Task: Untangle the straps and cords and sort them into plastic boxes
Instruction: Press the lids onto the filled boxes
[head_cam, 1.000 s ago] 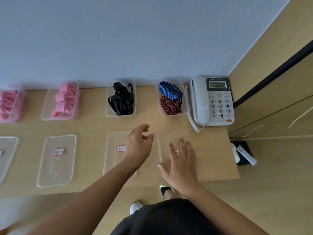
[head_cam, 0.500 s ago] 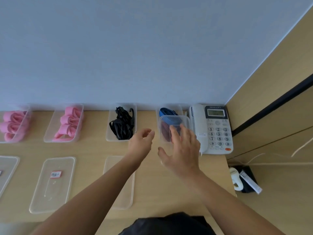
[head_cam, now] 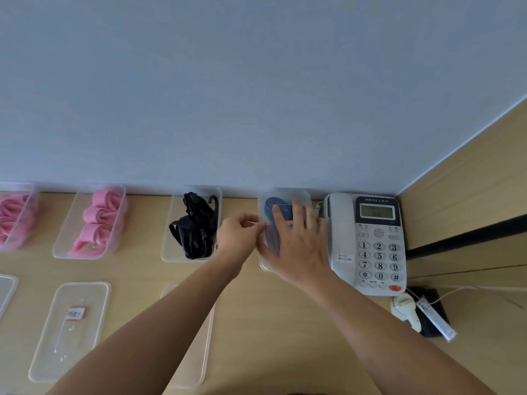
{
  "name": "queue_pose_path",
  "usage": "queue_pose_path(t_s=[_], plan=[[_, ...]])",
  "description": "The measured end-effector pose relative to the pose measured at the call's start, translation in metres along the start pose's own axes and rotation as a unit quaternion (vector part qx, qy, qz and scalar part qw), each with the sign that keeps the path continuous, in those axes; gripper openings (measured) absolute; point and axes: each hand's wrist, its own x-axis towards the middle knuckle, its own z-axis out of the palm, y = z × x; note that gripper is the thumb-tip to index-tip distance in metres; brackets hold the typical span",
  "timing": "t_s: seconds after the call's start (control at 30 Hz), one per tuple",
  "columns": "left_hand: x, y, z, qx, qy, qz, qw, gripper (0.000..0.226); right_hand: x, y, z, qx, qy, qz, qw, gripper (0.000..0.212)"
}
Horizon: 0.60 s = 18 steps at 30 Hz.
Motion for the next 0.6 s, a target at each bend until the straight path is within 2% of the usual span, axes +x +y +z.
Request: queue_pose_path(t_s=[0.1,0.23,0.33,0.43,0.6], plan=[[0.003,0.001,0.001,0.029,0.014,0.007,0.999,0.005,-0.002,0.002,0.007,0.008,-0.023,-0.018,1.000,0.090],[0.005,0.004,0.003,0.090,0.021,0.043,0.995,0.008,-0.003,-0.001,0.013,0.001,-0.027,-0.016,1.000,0.089],[0.007,0.004,0.002,0.086,0.017,0.038,0.995,0.003,-0.005,-0.004,0.016,0.007,-0.014,-0.001,1.000,0.088],[0.008,0.006,0.001,0.094,0.008,0.039,0.995,0.014,-0.006,-0.006,0.018,0.003,-0.012,0.006,1.000,0.088],[0.007,0.011,0.000,0.080,-0.002,0.028,0.996,0.012,-0.008,-0.006,0.014,0.012,0.001,-0.001,1.000,0.084]])
